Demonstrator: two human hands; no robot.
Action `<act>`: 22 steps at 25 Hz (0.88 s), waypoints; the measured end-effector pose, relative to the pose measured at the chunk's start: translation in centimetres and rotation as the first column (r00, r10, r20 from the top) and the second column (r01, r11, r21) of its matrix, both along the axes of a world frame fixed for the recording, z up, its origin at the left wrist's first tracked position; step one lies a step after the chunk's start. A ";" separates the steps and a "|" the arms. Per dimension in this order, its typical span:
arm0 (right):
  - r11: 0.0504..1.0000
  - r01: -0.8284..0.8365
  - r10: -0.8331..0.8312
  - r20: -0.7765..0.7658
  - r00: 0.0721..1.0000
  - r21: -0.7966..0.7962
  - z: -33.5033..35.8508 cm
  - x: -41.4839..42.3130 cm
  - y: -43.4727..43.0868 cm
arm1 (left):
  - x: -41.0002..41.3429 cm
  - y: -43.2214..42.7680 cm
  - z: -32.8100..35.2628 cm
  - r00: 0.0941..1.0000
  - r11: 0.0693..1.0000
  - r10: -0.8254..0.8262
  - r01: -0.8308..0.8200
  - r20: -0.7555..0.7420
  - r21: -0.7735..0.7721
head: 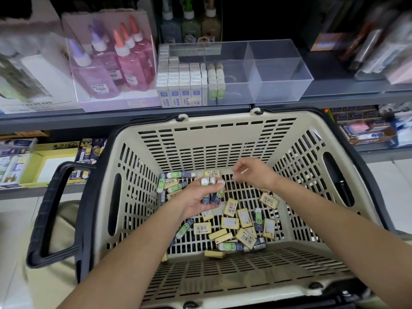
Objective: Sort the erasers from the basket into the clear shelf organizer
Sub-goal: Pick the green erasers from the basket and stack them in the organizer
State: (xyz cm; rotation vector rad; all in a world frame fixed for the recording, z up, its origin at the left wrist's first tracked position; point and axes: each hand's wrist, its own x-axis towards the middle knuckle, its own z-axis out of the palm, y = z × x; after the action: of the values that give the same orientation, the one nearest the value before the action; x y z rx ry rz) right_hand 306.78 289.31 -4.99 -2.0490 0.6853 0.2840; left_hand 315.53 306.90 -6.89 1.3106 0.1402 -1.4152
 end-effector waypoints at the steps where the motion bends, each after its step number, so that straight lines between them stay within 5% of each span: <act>1: 0.990 0.074 -0.081 -0.057 0.995 -0.122 -0.4 -0.6 -1.5 | -0.1 -0.1 -0.1 0.999 0.999 0.034 -0.034 -0.006 0.016; 4: 0.905 0.100 -0.214 -0.238 0.947 -0.414 -2.3 -2.1 -4.5 | 0.0 -0.1 -0.2 0.995 0.995 0.095 -0.093 -0.038 0.044; 9: 0.885 -0.044 -0.131 -0.338 0.932 -0.464 -4.3 -2.1 -3.1 | 0.3 0.0 -0.3 0.994 0.991 0.111 -0.109 -0.016 0.083; 12: 0.916 0.044 -0.180 -0.309 0.934 -0.398 -4.8 -2.1 -3.1 | 0.5 0.1 -0.2 0.991 0.989 0.131 -0.129 -0.026 0.065; 17: 0.938 -0.095 -0.027 -0.343 0.939 -0.332 -4.3 -1.4 -2.1 | 0.4 0.0 0.2 0.988 0.987 0.150 -0.149 -0.024 0.062; 22: 0.972 -0.026 0.005 -0.088 0.996 -0.233 -0.3 1.1 -0.6 | 0.6 -0.9 2.2 0.980 0.989 0.138 -0.143 0.141 0.028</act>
State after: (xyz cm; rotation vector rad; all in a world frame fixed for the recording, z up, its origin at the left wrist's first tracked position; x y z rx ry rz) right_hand 307.86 288.73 -5.32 -2.2778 0.7876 0.3152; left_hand 316.09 306.01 -4.70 1.3979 0.1636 -1.2036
